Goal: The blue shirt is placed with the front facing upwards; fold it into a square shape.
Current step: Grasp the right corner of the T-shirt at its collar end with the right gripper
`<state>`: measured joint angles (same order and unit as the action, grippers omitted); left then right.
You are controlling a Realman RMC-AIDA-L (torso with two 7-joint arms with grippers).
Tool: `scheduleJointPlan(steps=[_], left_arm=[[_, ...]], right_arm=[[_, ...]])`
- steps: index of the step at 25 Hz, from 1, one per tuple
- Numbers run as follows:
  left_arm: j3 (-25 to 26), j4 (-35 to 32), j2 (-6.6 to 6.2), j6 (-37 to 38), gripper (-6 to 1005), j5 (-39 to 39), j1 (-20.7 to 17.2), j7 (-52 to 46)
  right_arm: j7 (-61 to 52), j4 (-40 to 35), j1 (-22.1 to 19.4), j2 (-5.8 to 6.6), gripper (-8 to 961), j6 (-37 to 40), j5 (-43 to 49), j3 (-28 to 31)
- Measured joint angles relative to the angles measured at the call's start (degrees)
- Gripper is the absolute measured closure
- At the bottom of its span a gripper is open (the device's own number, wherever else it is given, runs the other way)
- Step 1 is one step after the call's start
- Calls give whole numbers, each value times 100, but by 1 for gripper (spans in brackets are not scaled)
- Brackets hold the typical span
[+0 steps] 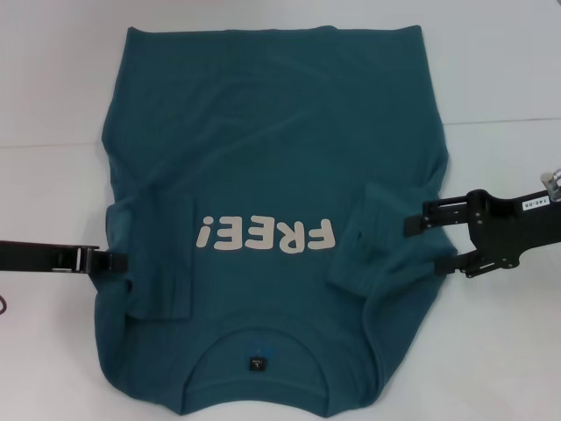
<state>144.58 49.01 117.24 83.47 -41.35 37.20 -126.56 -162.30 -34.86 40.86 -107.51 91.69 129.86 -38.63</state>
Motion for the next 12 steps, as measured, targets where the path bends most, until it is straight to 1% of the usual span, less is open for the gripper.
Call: scheduleJointPlan(steps=[3, 4, 8, 12], left_arm=[[-24, 7, -2, 43, 975, 40, 17, -5], [-32, 9, -26, 81, 975, 49, 21, -5], [-35, 11, -49, 128, 975, 57, 13, -2], [-40, 21, -59, 231, 974, 75, 21, 25]], right_arm=[[-277, -198, 78, -49, 45, -82, 149, -107], [-344, -227, 104, -59, 45, -117, 191, -142], [-473, -232, 293, -104, 45, -264, 441, -251], [-490, -214, 535, -220, 45, -374, 869, -435]])
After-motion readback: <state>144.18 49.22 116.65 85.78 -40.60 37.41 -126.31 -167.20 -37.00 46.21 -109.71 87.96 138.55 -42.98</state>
